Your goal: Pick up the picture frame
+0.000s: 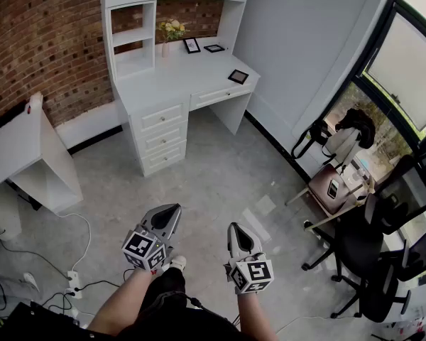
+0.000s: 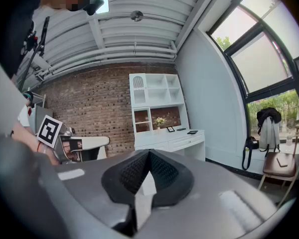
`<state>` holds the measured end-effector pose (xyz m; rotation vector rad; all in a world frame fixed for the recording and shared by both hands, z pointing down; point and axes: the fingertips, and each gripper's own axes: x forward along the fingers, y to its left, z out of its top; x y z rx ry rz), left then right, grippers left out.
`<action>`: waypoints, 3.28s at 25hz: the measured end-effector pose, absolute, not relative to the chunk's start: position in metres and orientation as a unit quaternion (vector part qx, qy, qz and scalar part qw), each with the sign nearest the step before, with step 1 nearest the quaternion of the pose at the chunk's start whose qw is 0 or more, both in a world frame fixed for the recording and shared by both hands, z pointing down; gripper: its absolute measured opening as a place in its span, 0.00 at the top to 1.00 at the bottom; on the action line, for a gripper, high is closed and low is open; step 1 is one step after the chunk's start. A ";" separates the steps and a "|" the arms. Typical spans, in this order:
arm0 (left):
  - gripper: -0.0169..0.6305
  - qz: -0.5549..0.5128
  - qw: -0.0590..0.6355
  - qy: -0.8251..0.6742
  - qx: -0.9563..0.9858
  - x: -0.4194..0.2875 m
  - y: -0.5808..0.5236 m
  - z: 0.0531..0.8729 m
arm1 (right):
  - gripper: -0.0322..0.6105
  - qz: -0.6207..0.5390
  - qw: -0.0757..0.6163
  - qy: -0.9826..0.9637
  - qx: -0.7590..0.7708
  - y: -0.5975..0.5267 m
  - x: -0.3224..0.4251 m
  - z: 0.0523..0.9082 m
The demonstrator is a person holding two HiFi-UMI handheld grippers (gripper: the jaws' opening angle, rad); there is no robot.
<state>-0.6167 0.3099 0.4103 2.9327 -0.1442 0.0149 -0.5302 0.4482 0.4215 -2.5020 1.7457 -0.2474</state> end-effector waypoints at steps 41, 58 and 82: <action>0.97 0.008 0.100 0.000 0.995 -0.415 0.135 0.423 | 0.95 -0.091 0.072 0.513 -0.850 0.286 -0.329 0.442; 0.97 0.024 0.113 -0.004 0.993 -0.281 0.090 0.432 | 0.95 -0.113 0.078 0.530 -0.837 0.229 -0.198 0.454; 0.97 0.038 0.114 -0.023 0.993 -0.154 0.049 0.449 | 0.95 -0.143 0.081 0.546 -0.821 0.187 -0.070 0.477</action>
